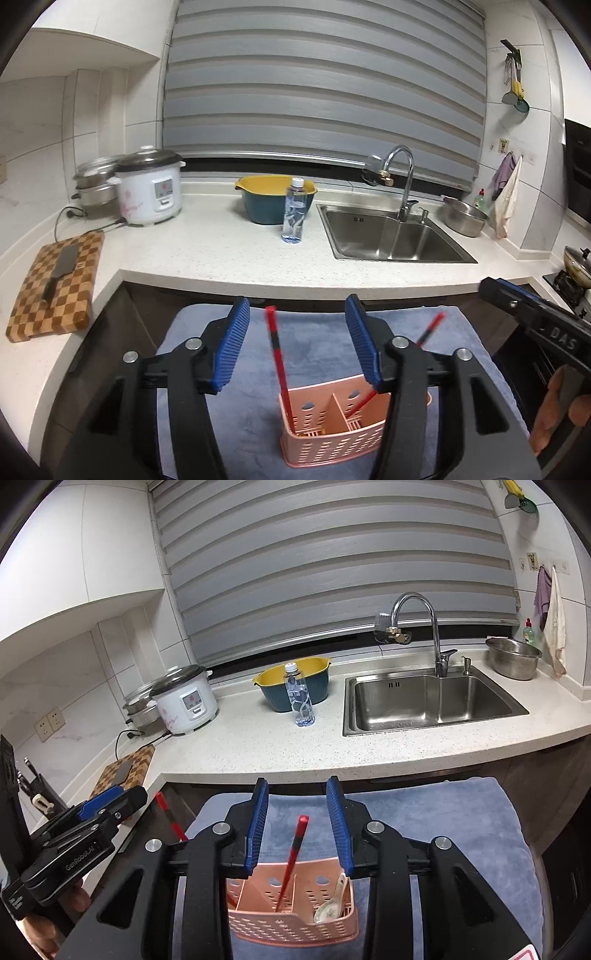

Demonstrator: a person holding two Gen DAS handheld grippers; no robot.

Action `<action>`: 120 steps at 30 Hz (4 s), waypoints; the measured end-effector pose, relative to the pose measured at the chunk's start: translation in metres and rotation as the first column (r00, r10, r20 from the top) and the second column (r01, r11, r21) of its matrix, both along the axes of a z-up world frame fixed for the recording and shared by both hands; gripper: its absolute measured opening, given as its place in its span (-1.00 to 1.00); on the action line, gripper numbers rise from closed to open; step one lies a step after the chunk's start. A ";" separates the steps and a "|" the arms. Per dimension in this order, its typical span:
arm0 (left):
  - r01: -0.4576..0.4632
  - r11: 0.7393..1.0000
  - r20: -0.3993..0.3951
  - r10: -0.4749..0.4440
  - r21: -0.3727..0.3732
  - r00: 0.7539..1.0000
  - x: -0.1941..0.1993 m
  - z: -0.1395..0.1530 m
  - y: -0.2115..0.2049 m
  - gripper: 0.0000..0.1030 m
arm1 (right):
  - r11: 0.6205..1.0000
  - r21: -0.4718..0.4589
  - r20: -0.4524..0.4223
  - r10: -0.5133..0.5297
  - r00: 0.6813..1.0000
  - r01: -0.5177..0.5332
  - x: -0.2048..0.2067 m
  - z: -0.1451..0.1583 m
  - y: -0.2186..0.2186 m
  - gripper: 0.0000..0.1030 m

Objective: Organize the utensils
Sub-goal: 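Open both tools to release the chopsticks into the caddy, then grasp a maroon chopstick with the left tool while the right tool grasps a green one, then lift the maroon and green chopsticks with both tools and lower them into the pink caddy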

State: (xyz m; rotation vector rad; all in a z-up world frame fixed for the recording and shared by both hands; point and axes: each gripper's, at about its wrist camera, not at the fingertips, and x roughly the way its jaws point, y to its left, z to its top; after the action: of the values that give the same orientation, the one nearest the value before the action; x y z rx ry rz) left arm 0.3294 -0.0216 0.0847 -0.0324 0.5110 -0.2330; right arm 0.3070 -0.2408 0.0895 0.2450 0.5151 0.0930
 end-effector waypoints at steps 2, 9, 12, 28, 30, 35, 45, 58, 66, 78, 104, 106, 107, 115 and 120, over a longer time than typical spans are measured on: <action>-0.004 1.000 0.002 0.004 0.009 1.000 -0.004 0.002 -0.001 0.00 | 1.000 -0.005 0.005 0.005 1.000 -0.005 -0.006 0.003 0.000 -0.37; -0.010 0.999 0.004 0.010 0.038 1.000 -0.036 0.009 0.000 0.16 | 0.999 -0.033 0.016 0.017 1.000 -0.016 -0.045 0.009 0.003 -0.36; -0.004 0.999 0.004 0.004 0.052 1.000 -0.059 0.006 0.003 0.19 | 0.998 -0.061 0.002 0.010 1.000 -0.010 -0.071 0.000 0.003 -0.27; 0.020 0.999 -0.199 -0.010 0.048 0.980 -0.179 -0.084 0.011 0.19 | 0.986 -0.162 -0.228 0.005 0.974 -0.043 -0.214 -0.113 0.009 -0.27; 0.028 0.998 -0.224 -0.015 0.057 0.974 -0.192 -0.098 0.010 0.19 | 0.984 -0.168 -0.255 0.010 0.967 -0.054 -0.226 -0.126 0.013 -0.27; 0.051 0.997 -0.282 -0.031 0.065 0.959 -0.215 -0.130 0.005 0.19 | 0.986 -0.147 -0.343 0.025 0.939 -0.080 -0.247 -0.167 0.020 -0.27; 0.087 0.992 -0.404 -0.044 0.087 0.914 -0.250 -0.188 0.007 0.19 | 0.981 -0.146 -0.437 0.051 0.898 -0.127 -0.258 -0.218 0.037 -0.41; 0.126 0.988 -0.465 -0.069 0.092 0.883 -0.267 -0.214 0.007 0.18 | 0.978 -0.139 -0.479 0.069 0.875 -0.153 -0.262 -0.232 0.043 -0.72; 0.129 0.987 -0.495 -0.065 0.096 0.866 -0.271 -0.225 0.008 0.18 | 0.975 -0.148 -0.493 0.073 0.867 -0.166 -0.270 -0.240 0.046 -0.80; 0.131 0.984 -0.507 -0.053 0.120 0.860 -0.283 -0.230 0.010 -0.06 | 0.979 -0.127 -0.500 0.073 0.863 -0.156 -0.283 -0.240 0.041 -0.83; 0.176 0.976 -0.448 -0.101 0.129 0.888 -0.294 -0.193 0.005 -0.87 | 0.986 -0.091 -0.422 0.088 0.902 -0.139 -0.294 -0.202 0.036 -0.87; 0.179 0.977 -0.437 -0.112 0.116 0.892 -0.291 -0.182 0.003 -0.86 | 0.987 -0.088 -0.396 0.087 0.914 -0.132 -0.294 -0.190 0.034 -0.87; 0.179 0.977 -0.434 -0.114 0.113 0.894 -0.290 -0.178 0.002 -0.86 | 0.988 -0.086 -0.385 0.085 0.919 -0.128 -0.292 -0.183 0.034 -0.87; 0.170 0.981 -0.355 -0.125 0.098 0.926 -0.271 -0.132 -0.002 -0.87 | 0.994 -0.055 -0.284 0.072 0.956 -0.091 -0.276 -0.129 0.022 -0.87; 0.153 0.984 -0.299 -0.120 0.090 0.947 -0.252 -0.103 -0.003 -0.87 | 0.995 -0.056 -0.221 0.063 0.973 -0.077 -0.265 -0.102 0.016 -0.87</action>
State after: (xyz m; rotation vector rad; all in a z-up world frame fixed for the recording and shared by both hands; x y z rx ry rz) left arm 0.0771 -0.0246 -0.0186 0.0793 0.8234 -0.3374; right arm 0.0417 -0.2247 -0.0123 0.1750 0.7453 0.1185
